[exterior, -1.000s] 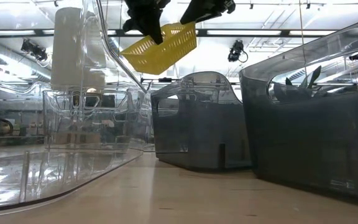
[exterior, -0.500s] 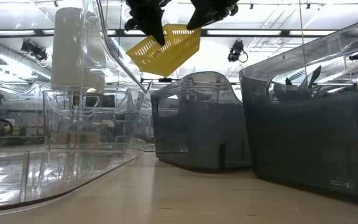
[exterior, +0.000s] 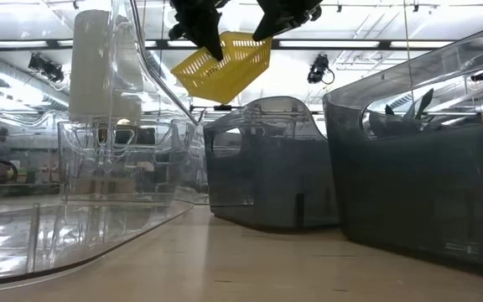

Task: Stack baskets by color
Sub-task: Stack the bottom yellow bin on top of the top yellow bin

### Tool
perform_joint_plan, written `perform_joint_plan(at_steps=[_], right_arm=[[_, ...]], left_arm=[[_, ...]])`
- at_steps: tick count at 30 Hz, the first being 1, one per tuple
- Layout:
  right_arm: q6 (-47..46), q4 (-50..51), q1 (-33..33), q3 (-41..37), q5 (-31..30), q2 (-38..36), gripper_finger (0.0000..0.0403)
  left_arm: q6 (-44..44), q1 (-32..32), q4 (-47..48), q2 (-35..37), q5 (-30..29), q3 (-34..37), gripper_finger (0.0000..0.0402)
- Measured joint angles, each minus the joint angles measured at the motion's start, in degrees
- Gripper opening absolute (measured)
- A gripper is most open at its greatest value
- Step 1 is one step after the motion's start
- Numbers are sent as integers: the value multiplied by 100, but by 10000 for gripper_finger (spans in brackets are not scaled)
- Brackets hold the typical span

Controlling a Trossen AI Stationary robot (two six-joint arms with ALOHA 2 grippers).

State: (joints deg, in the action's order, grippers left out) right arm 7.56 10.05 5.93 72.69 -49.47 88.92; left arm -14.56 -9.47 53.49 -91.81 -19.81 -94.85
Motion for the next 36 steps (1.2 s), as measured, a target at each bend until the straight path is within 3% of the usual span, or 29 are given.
perform_joint_plan(at_steps=[4,15,20,29,36], right_arm=[[-19,1,0,-2,-42,0,12],[-331,77,-69,-9,-152,11,12],[-350,173,-98,-9,-205,11,12],[-954,1106,-77,-9,-192,-463,12],[-1334,1929,11,-7,-182,-766,12]], left_arm=[[75,4,-8,8,34,0,33],[205,15,-13,2,10,-2,171],[328,30,339,5,-84,-4,215],[473,414,781,225,-889,420,215],[341,518,514,1155,-1000,1535,196]])
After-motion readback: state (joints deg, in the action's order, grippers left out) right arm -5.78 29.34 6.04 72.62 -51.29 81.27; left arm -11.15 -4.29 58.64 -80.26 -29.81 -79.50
